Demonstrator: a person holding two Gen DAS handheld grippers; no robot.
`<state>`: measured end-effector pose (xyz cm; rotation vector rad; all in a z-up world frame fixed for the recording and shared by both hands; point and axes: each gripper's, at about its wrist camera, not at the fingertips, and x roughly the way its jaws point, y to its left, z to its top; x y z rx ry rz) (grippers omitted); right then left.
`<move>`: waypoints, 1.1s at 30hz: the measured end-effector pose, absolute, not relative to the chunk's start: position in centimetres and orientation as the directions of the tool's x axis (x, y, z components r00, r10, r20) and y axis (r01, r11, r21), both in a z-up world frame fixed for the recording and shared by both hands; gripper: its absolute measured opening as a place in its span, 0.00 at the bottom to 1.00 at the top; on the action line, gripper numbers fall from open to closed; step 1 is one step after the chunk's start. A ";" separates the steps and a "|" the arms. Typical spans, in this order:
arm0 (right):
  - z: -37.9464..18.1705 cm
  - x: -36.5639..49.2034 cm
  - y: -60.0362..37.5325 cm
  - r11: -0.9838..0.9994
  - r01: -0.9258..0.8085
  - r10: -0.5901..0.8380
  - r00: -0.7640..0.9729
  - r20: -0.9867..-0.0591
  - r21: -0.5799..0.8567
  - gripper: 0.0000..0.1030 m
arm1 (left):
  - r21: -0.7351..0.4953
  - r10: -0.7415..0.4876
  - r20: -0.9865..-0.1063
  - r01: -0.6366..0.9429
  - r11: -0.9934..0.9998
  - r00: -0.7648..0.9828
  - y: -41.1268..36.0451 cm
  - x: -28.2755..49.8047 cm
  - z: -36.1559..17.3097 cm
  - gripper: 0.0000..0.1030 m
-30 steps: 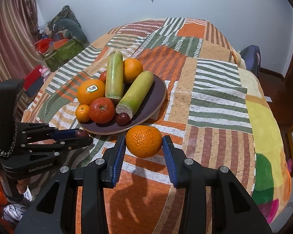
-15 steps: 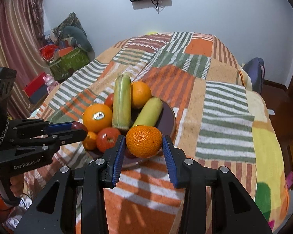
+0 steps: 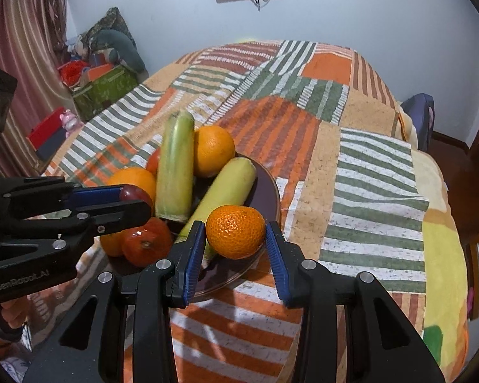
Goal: Organize fruits
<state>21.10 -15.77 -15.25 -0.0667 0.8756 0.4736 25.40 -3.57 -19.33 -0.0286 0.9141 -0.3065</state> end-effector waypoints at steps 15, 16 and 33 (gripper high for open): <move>-16.5 22.2 -15.7 0.895 -0.426 0.359 0.518 -0.777 0.130 0.35 | -0.175 -0.282 -0.796 0.242 0.954 0.536 -3.8 26.5 -21.1 0.22; -16.5 22.3 -15.8 0.895 -0.427 0.361 0.516 -0.777 0.132 0.36 | -0.179 -0.284 -0.796 0.241 0.954 0.535 -3.8 26.4 -21.1 0.22; -7.1 17.1 -16.8 0.899 -0.426 0.393 0.690 -0.608 0.098 0.40 | -0.146 -0.237 -0.650 0.187 0.971 0.722 -1.3 20.7 -12.3 0.22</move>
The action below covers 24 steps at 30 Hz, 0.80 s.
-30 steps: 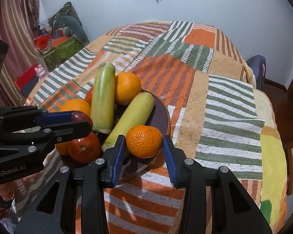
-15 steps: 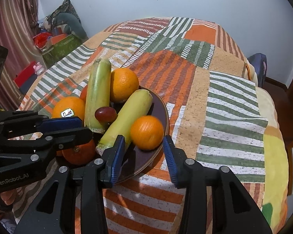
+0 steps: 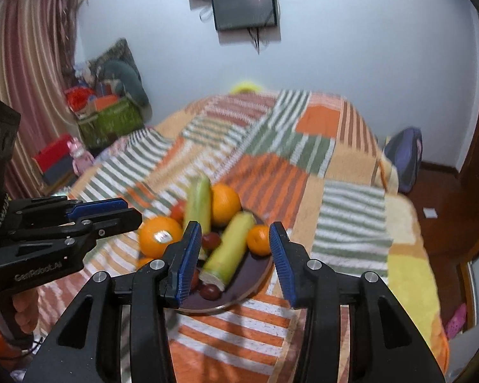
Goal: Organize fruits
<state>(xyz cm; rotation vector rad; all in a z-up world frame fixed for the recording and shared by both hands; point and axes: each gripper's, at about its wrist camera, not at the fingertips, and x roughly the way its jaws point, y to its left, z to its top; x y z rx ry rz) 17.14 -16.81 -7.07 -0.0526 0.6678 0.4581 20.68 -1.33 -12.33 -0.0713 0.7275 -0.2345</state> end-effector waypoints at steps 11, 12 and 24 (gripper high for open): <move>0.4 10.7 -17.1 0.897 -0.432 0.431 0.812 -0.393 0.091 0.45 | -0.080 -0.162 -0.422 0.141 0.987 0.892 -0.4 12.7 -3.5 0.27; 1.0 10.1 -17.1 0.896 -0.433 0.435 0.820 -0.372 0.094 0.45 | -0.076 -0.160 -0.403 0.141 0.987 0.901 -0.4 12.0 -3.0 0.27; 3.4 6.7 -16.4 0.902 -0.427 0.430 0.867 -0.250 0.071 0.64 | -0.057 -0.134 -0.244 0.123 0.991 0.960 -0.6 6.5 0.4 0.67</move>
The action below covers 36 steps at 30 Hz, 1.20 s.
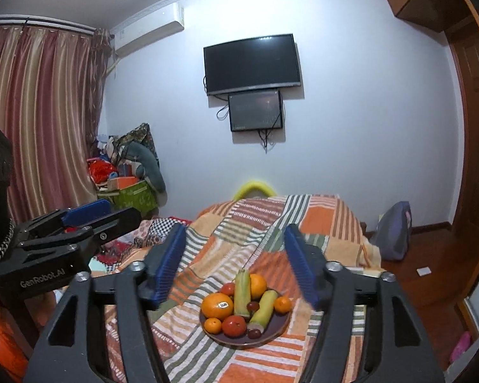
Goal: Organize fruits
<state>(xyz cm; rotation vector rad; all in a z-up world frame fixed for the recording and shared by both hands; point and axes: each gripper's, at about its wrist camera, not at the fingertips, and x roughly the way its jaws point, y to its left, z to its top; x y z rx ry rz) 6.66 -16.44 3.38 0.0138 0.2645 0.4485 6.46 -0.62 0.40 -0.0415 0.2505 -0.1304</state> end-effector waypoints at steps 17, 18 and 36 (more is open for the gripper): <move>3.7 5.0 -16.5 0.933 -0.357 0.358 0.910 -0.207 0.045 1.00 | -0.065 -0.100 -0.209 0.088 0.994 0.973 0.1 4.3 0.6 0.96; 3.7 5.0 -16.5 0.933 -0.356 0.358 0.911 -0.207 0.046 1.00 | -0.066 -0.099 -0.209 0.087 0.994 0.973 0.1 4.2 0.7 0.96; 3.5 4.1 -16.6 0.937 -0.346 0.349 0.915 -0.203 0.047 1.00 | -0.056 -0.096 -0.204 0.086 0.995 0.974 0.1 4.2 0.2 0.99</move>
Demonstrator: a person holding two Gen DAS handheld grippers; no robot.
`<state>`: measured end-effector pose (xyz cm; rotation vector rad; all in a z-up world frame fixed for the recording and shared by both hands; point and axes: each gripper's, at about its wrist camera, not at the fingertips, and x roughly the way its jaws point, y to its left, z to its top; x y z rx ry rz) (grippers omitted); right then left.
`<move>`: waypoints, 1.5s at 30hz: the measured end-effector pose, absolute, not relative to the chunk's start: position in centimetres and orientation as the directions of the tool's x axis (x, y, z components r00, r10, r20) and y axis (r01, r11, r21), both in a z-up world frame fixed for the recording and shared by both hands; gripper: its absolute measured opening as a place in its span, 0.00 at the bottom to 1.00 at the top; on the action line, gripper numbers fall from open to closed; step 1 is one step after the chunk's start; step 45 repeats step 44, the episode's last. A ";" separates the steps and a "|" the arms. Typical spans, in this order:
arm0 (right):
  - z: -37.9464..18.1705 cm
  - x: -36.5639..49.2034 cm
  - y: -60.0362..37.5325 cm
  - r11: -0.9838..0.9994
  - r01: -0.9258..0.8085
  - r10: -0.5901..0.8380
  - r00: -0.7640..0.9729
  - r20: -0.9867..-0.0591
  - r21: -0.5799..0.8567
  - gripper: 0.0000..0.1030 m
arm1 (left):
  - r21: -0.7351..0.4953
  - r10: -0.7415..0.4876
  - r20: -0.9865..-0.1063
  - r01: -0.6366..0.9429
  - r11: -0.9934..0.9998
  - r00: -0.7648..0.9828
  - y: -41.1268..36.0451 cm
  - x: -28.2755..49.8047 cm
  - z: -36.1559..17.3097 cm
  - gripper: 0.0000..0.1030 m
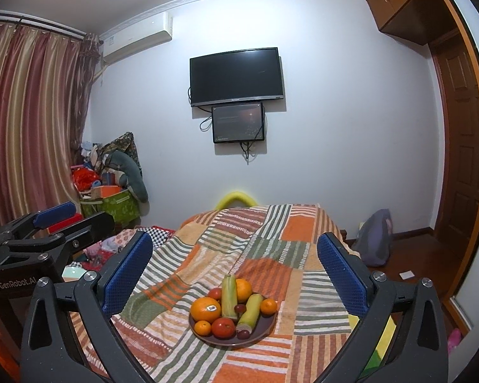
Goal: Organize fruits
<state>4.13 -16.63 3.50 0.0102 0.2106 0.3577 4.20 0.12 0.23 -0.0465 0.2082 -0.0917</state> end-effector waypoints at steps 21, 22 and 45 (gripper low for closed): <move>3.9 4.0 -17.1 0.942 -0.329 0.335 0.921 -0.200 0.062 1.00 | -0.064 -0.093 -0.220 0.081 0.995 0.971 0.1 4.6 0.2 1.00; 3.9 4.0 -17.1 0.942 -0.329 0.335 0.921 -0.200 0.063 1.00 | -0.064 -0.097 -0.221 0.085 0.994 0.970 0.1 4.6 0.2 1.00; 3.8 4.4 -17.3 0.946 -0.316 0.324 0.922 -0.211 0.074 1.00 | -0.065 -0.122 -0.248 0.109 0.992 0.961 0.1 5.2 0.0 1.00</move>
